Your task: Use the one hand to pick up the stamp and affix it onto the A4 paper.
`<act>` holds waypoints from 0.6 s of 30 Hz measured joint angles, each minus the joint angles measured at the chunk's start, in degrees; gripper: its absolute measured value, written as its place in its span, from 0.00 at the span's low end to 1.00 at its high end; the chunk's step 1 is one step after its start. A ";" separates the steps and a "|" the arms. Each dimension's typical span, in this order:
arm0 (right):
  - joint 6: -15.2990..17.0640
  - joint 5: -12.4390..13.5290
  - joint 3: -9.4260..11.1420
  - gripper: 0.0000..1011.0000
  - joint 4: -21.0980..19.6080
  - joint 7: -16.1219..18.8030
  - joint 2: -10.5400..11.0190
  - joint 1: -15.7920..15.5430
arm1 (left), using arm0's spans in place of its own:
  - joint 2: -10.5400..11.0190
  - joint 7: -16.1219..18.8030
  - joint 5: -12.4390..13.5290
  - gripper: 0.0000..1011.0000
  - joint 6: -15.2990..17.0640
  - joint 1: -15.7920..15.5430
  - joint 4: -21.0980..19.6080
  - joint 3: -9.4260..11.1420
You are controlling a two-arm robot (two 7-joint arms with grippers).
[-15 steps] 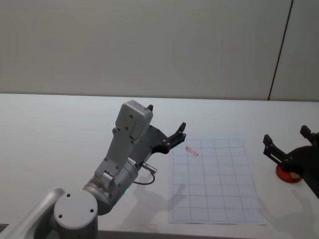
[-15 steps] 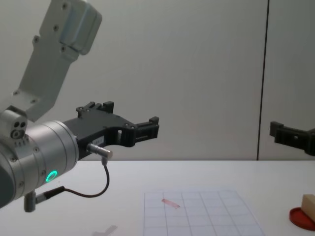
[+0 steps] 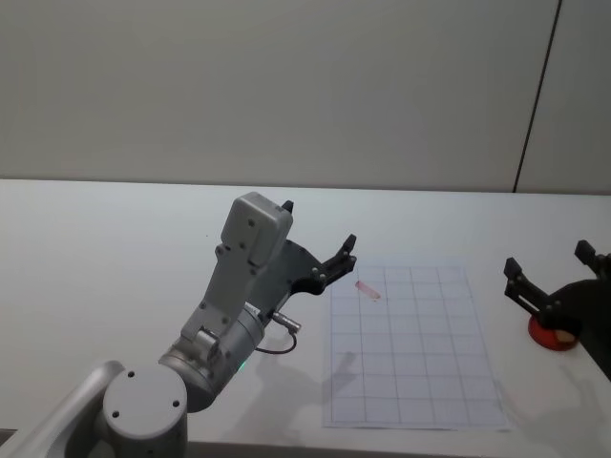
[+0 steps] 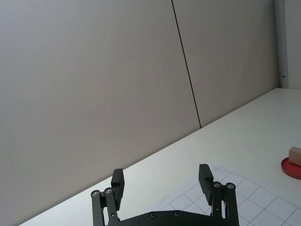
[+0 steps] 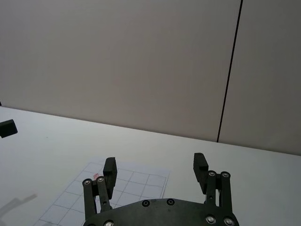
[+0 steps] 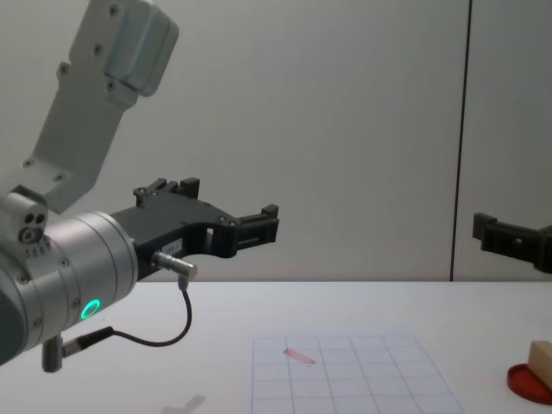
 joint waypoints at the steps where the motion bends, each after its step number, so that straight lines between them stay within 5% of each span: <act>1: 0.00 0.00 0.00 0.99 0.00 0.00 0.00 0.00 | 0.00 0.00 0.00 0.99 0.00 0.00 0.00 0.00; 18: 0.00 0.00 0.00 0.99 0.00 0.00 0.00 0.00 | 0.00 0.00 0.00 0.99 0.00 0.00 0.00 0.00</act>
